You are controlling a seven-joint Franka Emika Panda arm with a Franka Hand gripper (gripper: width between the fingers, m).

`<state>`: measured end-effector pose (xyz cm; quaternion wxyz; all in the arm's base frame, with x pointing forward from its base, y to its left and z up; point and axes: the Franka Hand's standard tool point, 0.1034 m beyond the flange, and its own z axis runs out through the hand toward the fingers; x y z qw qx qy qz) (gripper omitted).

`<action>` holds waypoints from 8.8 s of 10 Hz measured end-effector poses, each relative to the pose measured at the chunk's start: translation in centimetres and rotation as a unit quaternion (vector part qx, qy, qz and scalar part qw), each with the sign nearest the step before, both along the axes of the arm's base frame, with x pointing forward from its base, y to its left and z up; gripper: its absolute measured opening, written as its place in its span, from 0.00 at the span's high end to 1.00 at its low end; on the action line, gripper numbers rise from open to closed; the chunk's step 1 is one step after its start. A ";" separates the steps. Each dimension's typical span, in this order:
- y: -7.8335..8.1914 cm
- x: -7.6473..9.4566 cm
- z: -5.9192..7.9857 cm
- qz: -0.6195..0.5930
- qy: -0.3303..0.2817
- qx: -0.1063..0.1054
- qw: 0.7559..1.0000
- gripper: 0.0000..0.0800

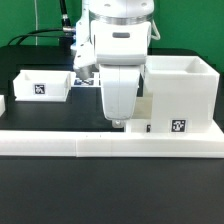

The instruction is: Assemble drawer

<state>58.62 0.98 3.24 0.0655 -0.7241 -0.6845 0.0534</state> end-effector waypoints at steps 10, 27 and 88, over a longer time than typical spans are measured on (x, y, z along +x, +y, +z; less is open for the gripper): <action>0.0 -0.1 0.0 0.034 0.020 0.004 0.999 0.19; -8.8 -11.7 4.3 -0.313 -0.165 -0.016 0.935 0.19; -6.3 -10.2 2.3 0.052 -0.063 -0.021 0.996 0.95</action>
Offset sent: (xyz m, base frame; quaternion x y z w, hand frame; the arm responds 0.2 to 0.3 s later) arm 0.0096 0.0351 0.0057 0.0366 0.0148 -0.0514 0.9979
